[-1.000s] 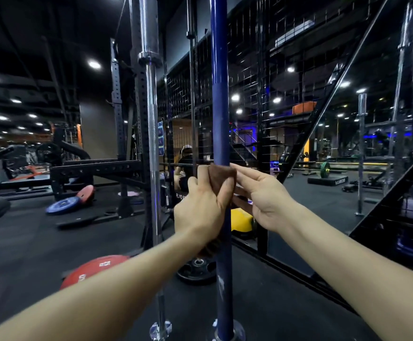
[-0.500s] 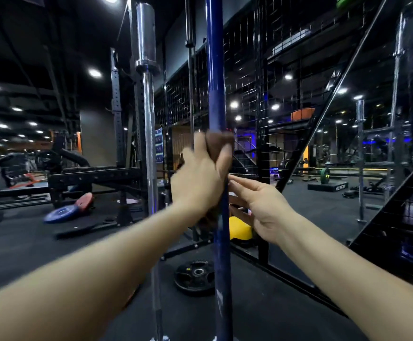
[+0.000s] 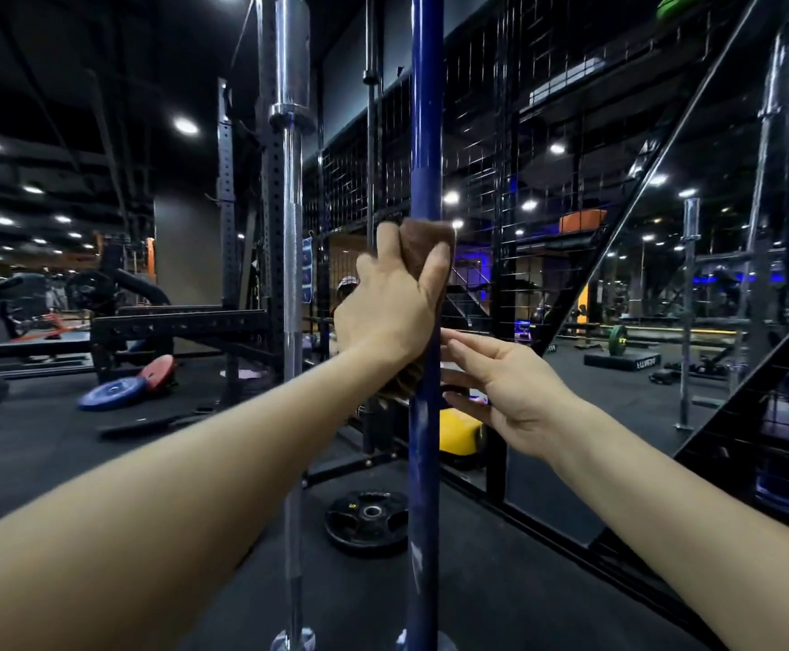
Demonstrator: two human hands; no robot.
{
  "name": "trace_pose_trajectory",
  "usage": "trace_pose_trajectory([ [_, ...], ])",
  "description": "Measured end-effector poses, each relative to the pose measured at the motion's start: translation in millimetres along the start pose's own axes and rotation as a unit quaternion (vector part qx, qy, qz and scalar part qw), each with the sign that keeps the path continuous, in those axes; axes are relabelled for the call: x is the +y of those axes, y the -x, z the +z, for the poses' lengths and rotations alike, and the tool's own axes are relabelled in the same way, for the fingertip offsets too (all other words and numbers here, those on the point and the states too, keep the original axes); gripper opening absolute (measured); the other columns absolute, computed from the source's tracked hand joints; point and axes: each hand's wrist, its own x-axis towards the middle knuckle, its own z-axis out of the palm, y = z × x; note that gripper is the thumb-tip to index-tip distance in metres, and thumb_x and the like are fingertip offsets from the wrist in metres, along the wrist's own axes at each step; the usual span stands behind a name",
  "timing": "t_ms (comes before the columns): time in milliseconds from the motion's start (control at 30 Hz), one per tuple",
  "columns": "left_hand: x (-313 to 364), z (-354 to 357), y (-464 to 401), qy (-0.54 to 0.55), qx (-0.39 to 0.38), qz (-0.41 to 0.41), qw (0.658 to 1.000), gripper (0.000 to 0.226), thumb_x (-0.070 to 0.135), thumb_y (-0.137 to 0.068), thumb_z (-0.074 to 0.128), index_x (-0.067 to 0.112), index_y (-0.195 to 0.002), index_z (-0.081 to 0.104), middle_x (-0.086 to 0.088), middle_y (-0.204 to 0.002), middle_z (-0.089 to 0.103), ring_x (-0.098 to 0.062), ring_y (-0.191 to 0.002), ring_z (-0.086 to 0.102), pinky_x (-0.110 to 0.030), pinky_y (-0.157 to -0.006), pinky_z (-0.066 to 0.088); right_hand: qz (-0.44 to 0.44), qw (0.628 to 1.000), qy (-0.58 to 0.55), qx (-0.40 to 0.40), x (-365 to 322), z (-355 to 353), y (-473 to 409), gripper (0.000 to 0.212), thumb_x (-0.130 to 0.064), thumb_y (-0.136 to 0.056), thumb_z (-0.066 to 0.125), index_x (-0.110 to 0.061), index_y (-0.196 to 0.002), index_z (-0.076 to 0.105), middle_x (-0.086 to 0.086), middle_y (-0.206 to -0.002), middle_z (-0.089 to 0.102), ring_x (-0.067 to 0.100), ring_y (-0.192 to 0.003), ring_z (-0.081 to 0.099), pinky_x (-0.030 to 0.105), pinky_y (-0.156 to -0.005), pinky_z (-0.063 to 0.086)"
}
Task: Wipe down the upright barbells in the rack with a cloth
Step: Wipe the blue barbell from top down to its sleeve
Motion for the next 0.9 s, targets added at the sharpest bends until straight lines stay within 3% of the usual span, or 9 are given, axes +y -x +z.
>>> trace_pose_trajectory([
  [100, -22, 15, 54, -0.027, -0.057, -0.033, 0.997, 0.047, 0.062, -0.092, 0.03, 0.025, -0.122, 0.029, -0.006, -0.113, 0.047, -0.037, -0.098, 0.06, -0.041, -0.076, 0.042, -0.007, 1.0, -0.013, -0.007, 4, -1, 1, 0.023, -0.014, -0.1, 0.045, -0.022, -0.106, 0.066, -0.01, -0.081, 0.069, 0.004, -0.075, 0.063, 0.024, -0.075, 0.048],
  [200, -40, 20, 96, -0.058, -0.121, -0.036, 0.99, 0.047, 0.063, -0.09, 0.03, 0.027, -0.121, 0.03, -0.003, -0.113, 0.046, -0.035, -0.102, 0.059, -0.039, -0.076, 0.042, -0.01, 0.999, -0.037, -0.013, 5, 1, 7, 0.025, -0.01, -0.1, 0.043, -0.021, -0.105, 0.065, -0.007, -0.081, 0.072, 0.003, -0.071, 0.067, 0.023, -0.068, 0.054],
  [300, -34, 13, 71, -0.067, -0.102, -0.019, 0.992, 0.05, 0.065, -0.089, 0.032, 0.026, -0.122, 0.03, -0.004, -0.117, 0.046, -0.036, -0.102, 0.059, -0.039, -0.076, 0.04, 0.002, 0.999, -0.047, -0.009, 2, 2, 8, 0.023, -0.013, -0.101, 0.042, -0.021, -0.101, 0.064, -0.004, -0.087, 0.068, 0.009, -0.076, 0.063, 0.029, -0.077, 0.051],
  [400, -22, 8, 44, -0.022, -0.058, -0.012, 0.998, 0.05, 0.063, -0.09, 0.035, 0.024, -0.121, 0.033, -0.005, -0.12, 0.049, -0.036, -0.101, 0.06, -0.043, -0.083, 0.044, 0.004, 0.999, -0.046, -0.013, 3, 0, 3, 0.02, -0.018, -0.1, 0.044, -0.02, -0.097, 0.064, -0.002, -0.09, 0.066, 0.014, -0.081, 0.06, 0.029, -0.076, 0.049],
  [533, -25, 21, 51, 0.023, -0.012, -0.03, 0.999, 0.046, 0.06, -0.092, 0.032, 0.024, -0.12, 0.035, -0.004, -0.118, 0.051, -0.036, -0.097, 0.061, -0.04, -0.079, 0.043, -0.005, 0.998, -0.055, -0.01, 18, -3, -1, 0.022, -0.017, -0.101, 0.044, -0.023, -0.099, 0.065, -0.009, -0.083, 0.07, 0.008, -0.079, 0.064, 0.031, -0.078, 0.051],
  [633, -44, 33, 91, -0.006, -0.04, -0.036, 0.999, 0.048, 0.059, -0.09, 0.033, 0.025, -0.124, 0.034, -0.004, -0.116, 0.05, -0.036, -0.099, 0.06, -0.038, -0.073, 0.041, -0.009, 0.998, -0.055, -0.001, 29, 0, -3, 0.023, -0.016, -0.101, 0.043, -0.023, -0.1, 0.065, -0.007, -0.089, 0.07, 0.009, -0.082, 0.063, 0.029, -0.076, 0.05],
  [767, -62, 33, 136, -0.046, -0.136, -0.038, 0.989, 0.046, 0.06, -0.089, 0.033, 0.027, -0.122, 0.032, -0.001, -0.116, 0.048, -0.035, -0.097, 0.061, -0.038, -0.072, 0.043, 0.006, 0.997, -0.071, -0.005, 29, 5, 6, 0.025, -0.015, -0.102, 0.041, -0.022, -0.099, 0.064, -0.006, -0.087, 0.069, 0.009, -0.079, 0.065, 0.024, -0.067, 0.05],
  [900, -52, 22, 99, -0.065, -0.094, -0.01, 0.993, 0.052, 0.064, -0.089, 0.033, 0.026, -0.124, 0.033, -0.004, -0.116, 0.048, -0.037, -0.099, 0.06, -0.038, -0.071, 0.038, 0.028, 0.998, -0.052, -0.006, 16, 7, 11, 0.025, -0.016, -0.101, 0.042, -0.021, -0.094, 0.065, -0.006, -0.078, 0.07, 0.007, -0.067, 0.065, 0.024, -0.062, 0.051],
])
